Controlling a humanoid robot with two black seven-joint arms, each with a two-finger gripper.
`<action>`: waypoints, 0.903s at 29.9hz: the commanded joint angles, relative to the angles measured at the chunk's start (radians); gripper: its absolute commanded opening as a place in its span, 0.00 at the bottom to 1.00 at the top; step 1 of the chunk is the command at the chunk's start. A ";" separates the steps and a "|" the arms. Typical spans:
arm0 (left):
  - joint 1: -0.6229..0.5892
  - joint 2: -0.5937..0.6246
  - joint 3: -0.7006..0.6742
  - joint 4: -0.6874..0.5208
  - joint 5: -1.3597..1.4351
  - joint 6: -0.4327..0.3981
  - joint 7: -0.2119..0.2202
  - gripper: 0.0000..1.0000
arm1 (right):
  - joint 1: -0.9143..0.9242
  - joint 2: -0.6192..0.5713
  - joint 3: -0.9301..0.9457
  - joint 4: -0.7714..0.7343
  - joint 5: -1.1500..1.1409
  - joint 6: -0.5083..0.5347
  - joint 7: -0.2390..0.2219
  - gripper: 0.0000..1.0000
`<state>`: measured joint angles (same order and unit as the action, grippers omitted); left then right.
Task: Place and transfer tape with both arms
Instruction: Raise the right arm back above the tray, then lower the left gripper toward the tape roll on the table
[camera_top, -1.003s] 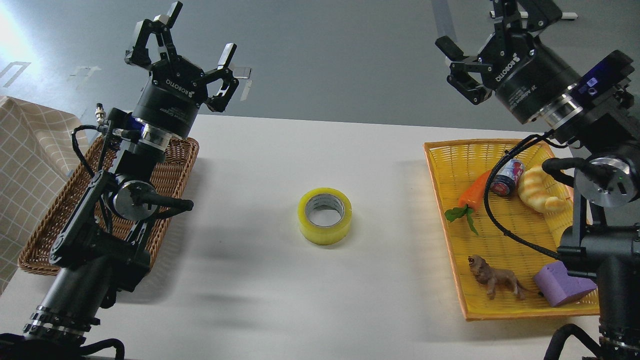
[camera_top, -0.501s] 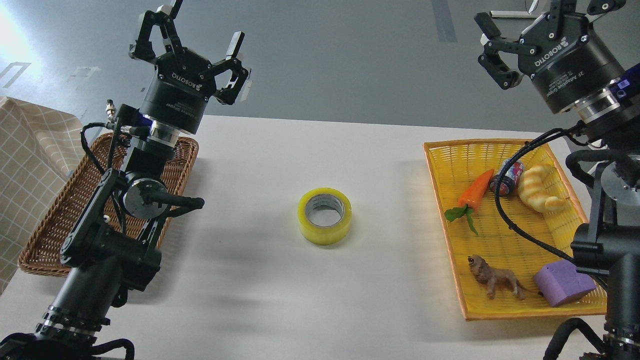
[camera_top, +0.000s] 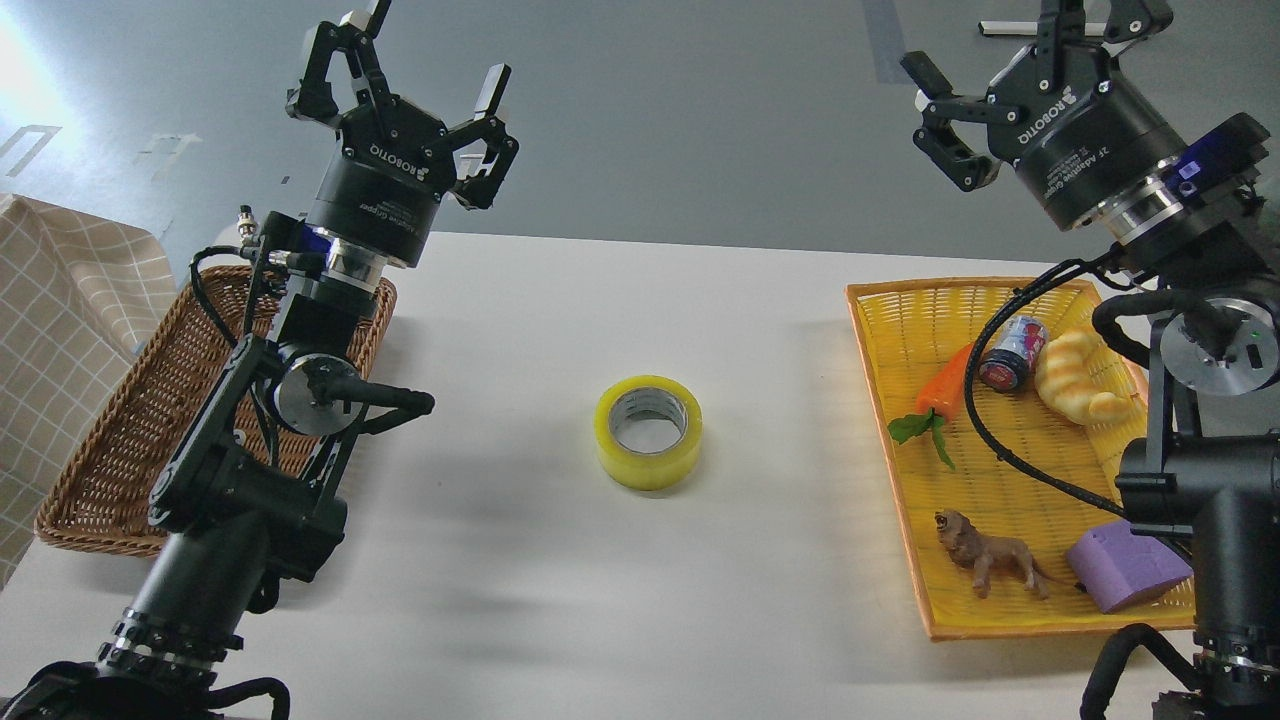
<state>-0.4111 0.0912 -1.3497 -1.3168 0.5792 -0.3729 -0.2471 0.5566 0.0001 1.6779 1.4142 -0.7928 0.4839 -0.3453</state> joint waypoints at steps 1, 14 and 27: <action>0.005 0.065 0.009 -0.030 0.027 0.026 -0.001 0.98 | 0.026 0.000 -0.010 -0.006 -0.005 0.001 0.000 1.00; 0.031 0.131 0.050 -0.121 0.074 0.066 -0.015 0.98 | 0.028 0.000 -0.046 -0.020 -0.101 0.002 0.031 1.00; -0.043 0.149 0.210 -0.148 0.692 0.288 -0.003 0.98 | 0.008 0.000 -0.046 -0.014 -0.101 0.001 0.031 1.00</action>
<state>-0.4279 0.2215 -1.2205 -1.4640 1.1112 -0.1478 -0.2524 0.5684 0.0000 1.6338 1.4001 -0.8940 0.4847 -0.3143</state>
